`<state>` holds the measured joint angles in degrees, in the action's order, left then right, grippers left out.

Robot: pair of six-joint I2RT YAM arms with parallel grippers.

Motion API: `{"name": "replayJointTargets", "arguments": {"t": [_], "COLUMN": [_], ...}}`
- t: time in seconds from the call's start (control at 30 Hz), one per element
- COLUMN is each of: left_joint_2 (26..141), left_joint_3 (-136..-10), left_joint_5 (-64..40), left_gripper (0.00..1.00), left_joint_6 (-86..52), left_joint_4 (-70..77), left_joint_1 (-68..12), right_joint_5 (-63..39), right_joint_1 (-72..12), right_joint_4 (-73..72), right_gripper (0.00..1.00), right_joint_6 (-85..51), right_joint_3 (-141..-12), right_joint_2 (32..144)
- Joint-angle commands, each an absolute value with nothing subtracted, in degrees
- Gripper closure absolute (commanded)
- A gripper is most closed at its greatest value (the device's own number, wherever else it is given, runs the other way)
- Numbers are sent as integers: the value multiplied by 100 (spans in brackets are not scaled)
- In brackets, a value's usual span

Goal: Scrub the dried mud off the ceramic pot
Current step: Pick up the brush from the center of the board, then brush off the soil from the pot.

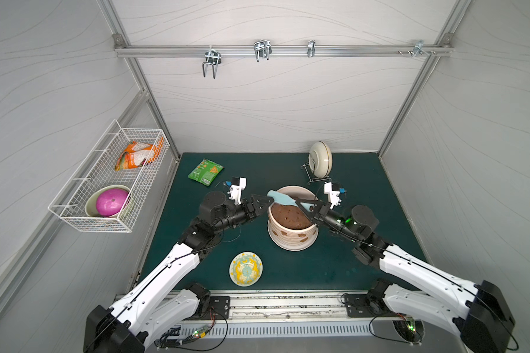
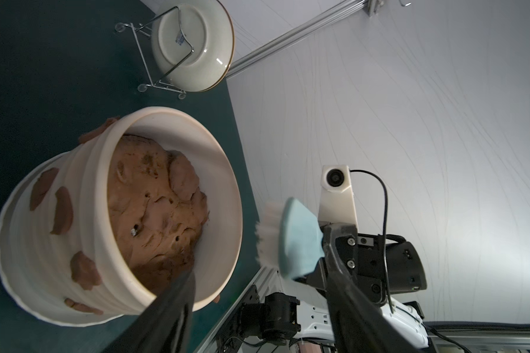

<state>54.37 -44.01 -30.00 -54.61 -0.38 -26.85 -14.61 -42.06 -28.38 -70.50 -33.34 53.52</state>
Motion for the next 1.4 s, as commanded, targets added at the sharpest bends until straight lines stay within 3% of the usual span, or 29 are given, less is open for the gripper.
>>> {"name": "replayJointTargets", "arguments": {"t": [0.0, 0.2, 0.33, 0.53, 0.73, 1.37], "left_joint_2": [5664, 6639, 7246, 8066, 8574, 9507], "left_joint_3": [-5205, -6451, -7056, -7732, -8252, -9002], "left_joint_5": [-2628, -1772, -887, -131, 814, 734], "left_gripper": [21, 18, 20, 27, 42, 62], "left_joint_6": [-4689, -4087, -3916, -4082, -5020, -6885], "left_joint_4": [-1407, -3346, -3955, -4593, -5510, -6361], "left_joint_1": [-2619, -2687, -3107, -3562, -4245, -5078], "right_joint_5": [-2338, -3192, -3537, -3250, -3200, -3283], "right_joint_1": [-3751, -3208, -3204, -3199, -3200, -3199], "right_joint_4": [-1403, 868, 1492, 1934, 2106, 1833], "right_gripper": [100, 100, 100, 100, 100, 100], "right_joint_6": [-5645, -3416, -2662, -2188, -1964, -1649], "right_joint_3": [-3815, -4791, -4987, -4923, -4804, -4344], "right_joint_2": [4982, 4812, 4841, 4649, 4593, 4574]}}
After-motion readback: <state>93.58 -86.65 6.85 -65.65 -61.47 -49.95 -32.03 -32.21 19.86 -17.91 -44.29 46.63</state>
